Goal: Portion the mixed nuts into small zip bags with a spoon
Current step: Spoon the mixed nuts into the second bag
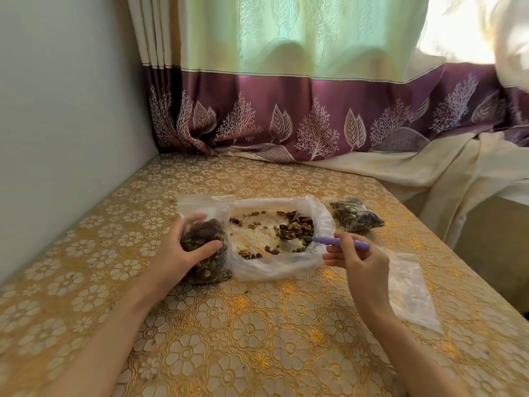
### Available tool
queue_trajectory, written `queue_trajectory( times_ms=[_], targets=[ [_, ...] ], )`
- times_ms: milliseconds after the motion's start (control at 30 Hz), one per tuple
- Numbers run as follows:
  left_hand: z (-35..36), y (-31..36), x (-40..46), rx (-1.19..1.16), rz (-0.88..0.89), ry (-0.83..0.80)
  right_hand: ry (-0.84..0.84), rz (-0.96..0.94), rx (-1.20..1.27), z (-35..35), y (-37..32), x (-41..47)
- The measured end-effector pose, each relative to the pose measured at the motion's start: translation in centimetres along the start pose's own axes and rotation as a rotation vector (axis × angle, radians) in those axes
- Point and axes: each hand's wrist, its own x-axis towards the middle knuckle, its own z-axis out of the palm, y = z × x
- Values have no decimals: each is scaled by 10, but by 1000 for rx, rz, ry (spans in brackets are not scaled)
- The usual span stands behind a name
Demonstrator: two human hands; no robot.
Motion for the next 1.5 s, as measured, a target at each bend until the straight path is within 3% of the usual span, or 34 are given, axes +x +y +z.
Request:
queue_trajectory(
  times_ms=[533,933,1200,1500],
  targets=[
    [-2,3,-2,-6,-29,-34,-161,-61,358,45,-62,20],
    [-2,1,1,-8,-43,-7,-423,-228,195,61,-67,16],
    [-2,2,-1,-19,-41,-14,-193,-41,337,35,-49,25],
    [-1,1,-2,-19,-36,-7,-34,122,80,-2,7,23]
  ],
)
